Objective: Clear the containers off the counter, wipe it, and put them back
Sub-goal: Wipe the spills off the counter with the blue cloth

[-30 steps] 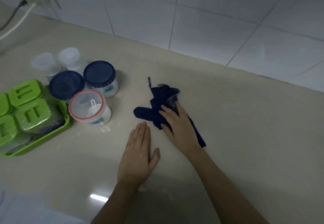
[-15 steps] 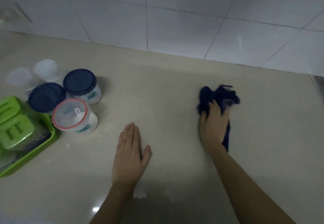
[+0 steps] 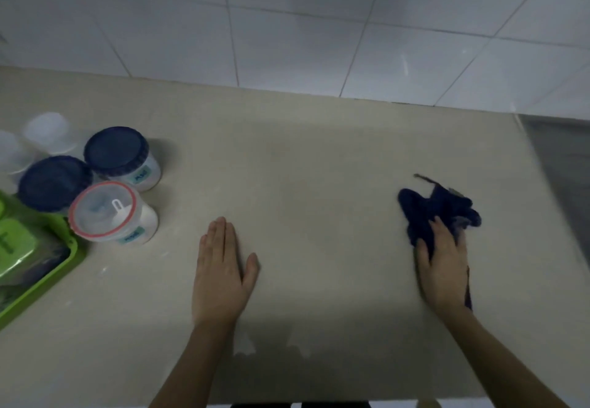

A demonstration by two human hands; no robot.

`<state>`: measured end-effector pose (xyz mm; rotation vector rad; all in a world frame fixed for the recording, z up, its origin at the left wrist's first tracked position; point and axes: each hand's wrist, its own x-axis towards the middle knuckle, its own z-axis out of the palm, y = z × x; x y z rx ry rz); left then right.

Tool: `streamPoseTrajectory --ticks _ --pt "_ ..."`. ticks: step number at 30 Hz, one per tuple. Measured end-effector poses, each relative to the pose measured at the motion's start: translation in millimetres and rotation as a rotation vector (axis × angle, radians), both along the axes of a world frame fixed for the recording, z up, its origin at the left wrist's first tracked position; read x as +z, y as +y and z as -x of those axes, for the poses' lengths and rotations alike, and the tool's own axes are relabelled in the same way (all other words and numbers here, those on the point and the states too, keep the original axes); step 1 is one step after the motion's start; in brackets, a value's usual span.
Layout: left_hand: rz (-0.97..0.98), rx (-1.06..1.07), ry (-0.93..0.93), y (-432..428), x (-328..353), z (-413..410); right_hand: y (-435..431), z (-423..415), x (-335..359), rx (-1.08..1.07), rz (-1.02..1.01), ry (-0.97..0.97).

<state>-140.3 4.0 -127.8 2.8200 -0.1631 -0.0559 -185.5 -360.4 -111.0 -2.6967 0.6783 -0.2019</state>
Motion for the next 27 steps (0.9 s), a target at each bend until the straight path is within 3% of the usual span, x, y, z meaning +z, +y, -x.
streamPoseTrajectory --ticks 2,4,6,12,16,20,27 --pt "0.002 -0.004 0.001 0.4 -0.1 -0.3 27.4 -20.2 -5.1 -0.129 0.130 0.032" --pt "0.005 -0.006 -0.005 1.3 -0.1 -1.0 65.8 -42.6 -3.9 -0.061 0.238 0.066" --pt "0.009 -0.005 -0.002 0.2 0.6 -0.6 105.9 -63.0 -2.8 0.095 0.280 0.042" --pt "0.039 0.002 0.003 0.5 2.5 0.5 213.2 -65.7 -13.7 0.652 0.079 0.045" --pt "0.120 0.016 0.037 4.9 5.8 4.4 184.5 -35.9 -16.9 0.741 0.016 0.010" --pt "0.070 -0.025 0.023 -13.3 12.4 19.6 137.7 -2.1 -18.8 0.726 0.022 -0.030" --pt "0.089 -0.206 0.037 -129.0 21.4 50.0 31.3 53.1 -14.6 0.583 -0.026 0.007"
